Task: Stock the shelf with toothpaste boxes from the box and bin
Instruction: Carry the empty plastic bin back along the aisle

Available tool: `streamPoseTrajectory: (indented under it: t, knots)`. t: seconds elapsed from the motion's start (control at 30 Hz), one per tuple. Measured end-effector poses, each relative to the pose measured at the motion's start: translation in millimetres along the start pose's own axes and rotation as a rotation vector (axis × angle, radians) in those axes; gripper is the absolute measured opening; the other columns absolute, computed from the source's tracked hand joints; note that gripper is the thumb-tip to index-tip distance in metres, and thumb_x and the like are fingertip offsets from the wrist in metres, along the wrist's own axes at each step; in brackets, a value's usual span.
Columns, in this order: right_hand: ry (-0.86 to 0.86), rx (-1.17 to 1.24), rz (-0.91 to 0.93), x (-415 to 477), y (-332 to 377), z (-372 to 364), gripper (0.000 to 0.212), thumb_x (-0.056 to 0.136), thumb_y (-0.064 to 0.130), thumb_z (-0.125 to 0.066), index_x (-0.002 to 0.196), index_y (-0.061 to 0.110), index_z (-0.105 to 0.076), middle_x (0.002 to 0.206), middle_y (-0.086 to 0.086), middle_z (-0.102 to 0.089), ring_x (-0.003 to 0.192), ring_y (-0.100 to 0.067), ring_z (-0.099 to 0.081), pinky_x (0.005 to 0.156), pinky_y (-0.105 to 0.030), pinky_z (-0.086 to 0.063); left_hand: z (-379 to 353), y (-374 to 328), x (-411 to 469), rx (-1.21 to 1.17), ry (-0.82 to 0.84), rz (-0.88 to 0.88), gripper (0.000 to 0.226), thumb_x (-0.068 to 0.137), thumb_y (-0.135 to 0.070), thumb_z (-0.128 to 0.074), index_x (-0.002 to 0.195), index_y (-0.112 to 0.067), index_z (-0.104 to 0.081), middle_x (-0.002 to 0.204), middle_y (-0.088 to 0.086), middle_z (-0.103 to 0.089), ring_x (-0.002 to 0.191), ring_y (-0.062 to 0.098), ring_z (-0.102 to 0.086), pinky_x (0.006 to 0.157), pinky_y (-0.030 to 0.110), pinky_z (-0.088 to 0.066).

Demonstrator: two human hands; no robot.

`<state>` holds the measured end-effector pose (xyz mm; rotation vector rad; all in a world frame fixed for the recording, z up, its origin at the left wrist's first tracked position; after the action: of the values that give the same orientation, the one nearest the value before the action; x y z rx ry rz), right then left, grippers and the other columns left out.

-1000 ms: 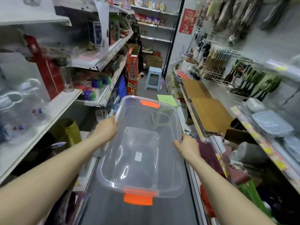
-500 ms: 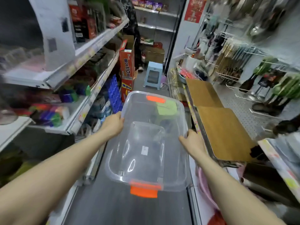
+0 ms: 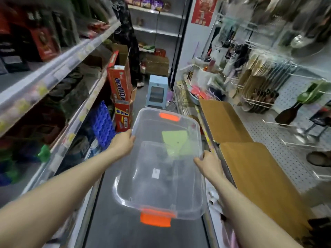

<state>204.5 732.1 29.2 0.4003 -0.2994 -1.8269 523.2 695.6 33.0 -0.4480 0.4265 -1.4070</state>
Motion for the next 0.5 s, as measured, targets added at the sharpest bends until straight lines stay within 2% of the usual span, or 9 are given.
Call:
streamPoseTrajectory:
  t: [0.07, 0.17, 0.37, 0.5]
  knots:
    - [-0.013, 0.000, -0.030, 49.0, 11.2, -0.7, 0.022, 0.084, 0.032, -0.055, 0.083, 0.011, -0.049, 0.088, -0.011, -0.059, 0.085, -0.035, -0.057, 0.065, -0.036, -0.041, -4.5, -9.0, 58.3, -0.003, 0.009, -0.025, 0.031, 0.099, -0.025, -0.039, 0.120, -0.010, -0.055, 0.114, 0.023, -0.064, 0.105, 0.042, -0.058, 0.082, 0.041, -0.045]
    - [-0.029, -0.010, -0.053, 101.0, 16.9, 2.3, 0.024, 0.087, 0.033, -0.055, 0.088, 0.010, -0.051, 0.086, -0.011, -0.061, 0.082, -0.034, -0.057, 0.059, -0.034, -0.040, -17.3, -23.2, 117.5, 0.013, 0.046, -0.065, 0.031, 0.099, -0.024, -0.039, 0.122, -0.009, -0.055, 0.113, 0.024, -0.065, 0.102, 0.042, -0.059, 0.084, 0.044, -0.048]
    - [-0.027, -0.037, -0.085, 231.9, 8.2, -5.0, 0.022, 0.086, 0.032, -0.056, 0.086, 0.011, -0.052, 0.090, -0.013, -0.064, 0.090, -0.036, -0.059, 0.068, -0.036, -0.041, -64.8, -52.3, 236.7, 0.017, 0.121, -0.096, 0.021, 0.099, -0.024, -0.044, 0.103, -0.004, -0.052, 0.107, 0.026, -0.064, 0.100, 0.043, -0.058, 0.082, 0.043, -0.047]
    - [0.008, -0.086, -0.106, 319.3, -6.7, -21.9, 0.023, 0.090, 0.034, -0.053, 0.089, 0.012, -0.047, 0.095, -0.015, -0.065, 0.090, -0.035, -0.059, 0.066, -0.036, -0.038, -108.3, -69.5, 308.8, -0.010, 0.198, -0.049, 0.029, 0.100, -0.025, -0.038, 0.117, -0.009, -0.054, 0.108, 0.023, -0.066, 0.099, 0.041, -0.060, 0.083, 0.040, -0.049]
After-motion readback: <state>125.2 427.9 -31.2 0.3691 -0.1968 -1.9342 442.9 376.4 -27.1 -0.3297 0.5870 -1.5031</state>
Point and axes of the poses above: each hand's wrist, its own x-axis towards the middle knuckle, its own z-axis out of the back of the hand, y = z × x, the point moved 3 cm from there along x, towards the middle knuckle
